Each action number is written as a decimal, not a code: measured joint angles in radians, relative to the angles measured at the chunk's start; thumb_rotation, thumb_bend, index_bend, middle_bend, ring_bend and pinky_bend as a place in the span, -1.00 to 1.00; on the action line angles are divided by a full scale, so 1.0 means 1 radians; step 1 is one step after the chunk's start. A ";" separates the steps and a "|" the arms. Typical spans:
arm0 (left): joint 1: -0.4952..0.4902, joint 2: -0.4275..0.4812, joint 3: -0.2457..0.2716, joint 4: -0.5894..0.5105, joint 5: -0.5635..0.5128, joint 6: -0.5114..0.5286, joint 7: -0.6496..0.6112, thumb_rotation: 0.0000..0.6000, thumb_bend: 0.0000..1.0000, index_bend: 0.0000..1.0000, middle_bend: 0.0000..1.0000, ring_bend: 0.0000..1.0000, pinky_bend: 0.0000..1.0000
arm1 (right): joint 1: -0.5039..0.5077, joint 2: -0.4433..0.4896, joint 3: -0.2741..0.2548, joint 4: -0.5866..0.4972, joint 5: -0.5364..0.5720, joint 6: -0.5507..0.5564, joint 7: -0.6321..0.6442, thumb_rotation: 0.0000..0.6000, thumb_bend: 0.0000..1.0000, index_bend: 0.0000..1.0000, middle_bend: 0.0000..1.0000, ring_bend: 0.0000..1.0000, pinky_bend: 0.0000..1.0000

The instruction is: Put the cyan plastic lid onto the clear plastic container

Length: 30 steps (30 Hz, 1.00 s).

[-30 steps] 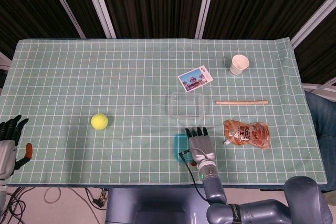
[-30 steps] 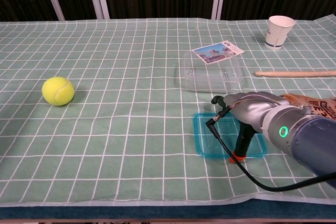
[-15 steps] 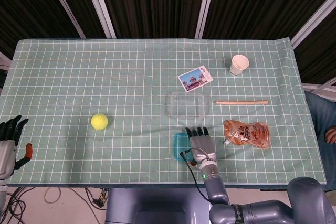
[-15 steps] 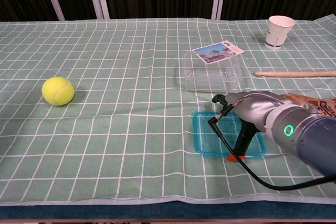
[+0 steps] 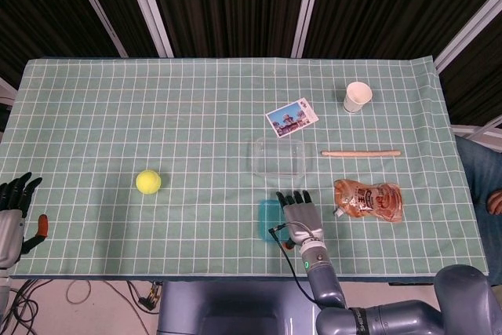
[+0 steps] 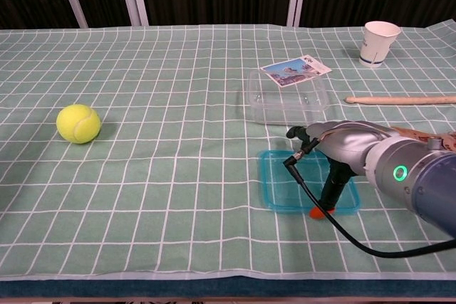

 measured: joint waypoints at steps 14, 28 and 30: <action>0.001 -0.001 0.000 0.000 0.002 0.003 0.000 1.00 0.09 -0.80 -1.00 -1.00 -1.00 | -0.002 0.065 0.015 -0.104 -0.036 0.044 -0.004 1.00 -0.45 -1.00 -0.16 -0.83 -1.00; 0.001 -0.002 -0.002 0.003 0.005 0.007 -0.001 1.00 0.09 -0.80 -1.00 -1.00 -1.00 | 0.013 0.174 0.089 -0.200 -0.005 0.089 -0.030 1.00 -0.45 -1.00 -0.16 -0.83 -1.00; 0.001 -0.003 -0.002 0.004 0.005 0.008 -0.001 1.00 0.09 -0.80 -1.00 -1.00 -1.00 | 0.018 0.195 0.106 -0.211 0.014 0.088 -0.033 1.00 -0.45 -1.00 -0.16 -0.83 -1.00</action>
